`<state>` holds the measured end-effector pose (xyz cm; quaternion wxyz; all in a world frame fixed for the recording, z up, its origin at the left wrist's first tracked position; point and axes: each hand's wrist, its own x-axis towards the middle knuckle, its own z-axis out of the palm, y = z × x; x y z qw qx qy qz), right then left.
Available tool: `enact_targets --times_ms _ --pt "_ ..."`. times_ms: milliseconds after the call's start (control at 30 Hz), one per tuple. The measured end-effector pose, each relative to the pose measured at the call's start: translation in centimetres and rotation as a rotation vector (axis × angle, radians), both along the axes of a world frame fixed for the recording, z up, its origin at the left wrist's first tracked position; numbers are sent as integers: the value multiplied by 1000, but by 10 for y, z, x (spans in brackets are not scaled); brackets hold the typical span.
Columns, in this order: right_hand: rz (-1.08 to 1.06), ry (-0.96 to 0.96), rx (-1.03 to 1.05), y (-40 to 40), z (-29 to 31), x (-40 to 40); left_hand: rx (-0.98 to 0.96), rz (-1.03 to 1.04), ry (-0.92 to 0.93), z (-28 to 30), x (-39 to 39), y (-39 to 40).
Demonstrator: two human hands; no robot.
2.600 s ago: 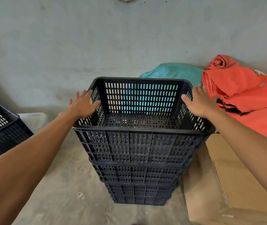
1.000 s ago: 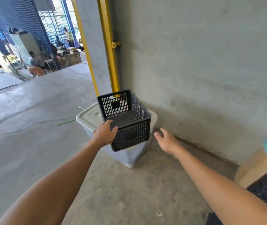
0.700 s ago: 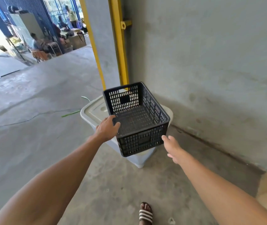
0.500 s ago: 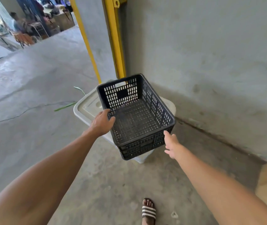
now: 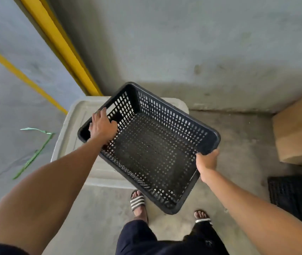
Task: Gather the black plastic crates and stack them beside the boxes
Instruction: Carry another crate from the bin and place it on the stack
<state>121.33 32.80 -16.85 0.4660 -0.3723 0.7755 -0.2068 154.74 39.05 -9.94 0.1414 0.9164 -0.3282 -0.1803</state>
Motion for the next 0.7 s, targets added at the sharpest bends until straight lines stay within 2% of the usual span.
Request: enact_targets --times_ms 200,300,433,533,700 --pt "-134 132 -50 28 0 16 157 -124 -31 -26 70 -43" --pt "-176 210 -66 47 -6 23 218 -119 83 -45 90 -62" --pt "-255 144 13 62 -13 26 167 -97 129 -61 110 -74" --pt "-299 13 -11 64 -12 25 153 -140 94 -66 120 -73" --pt "-237 -56 3 68 -4 14 170 -203 107 -60 120 -70"
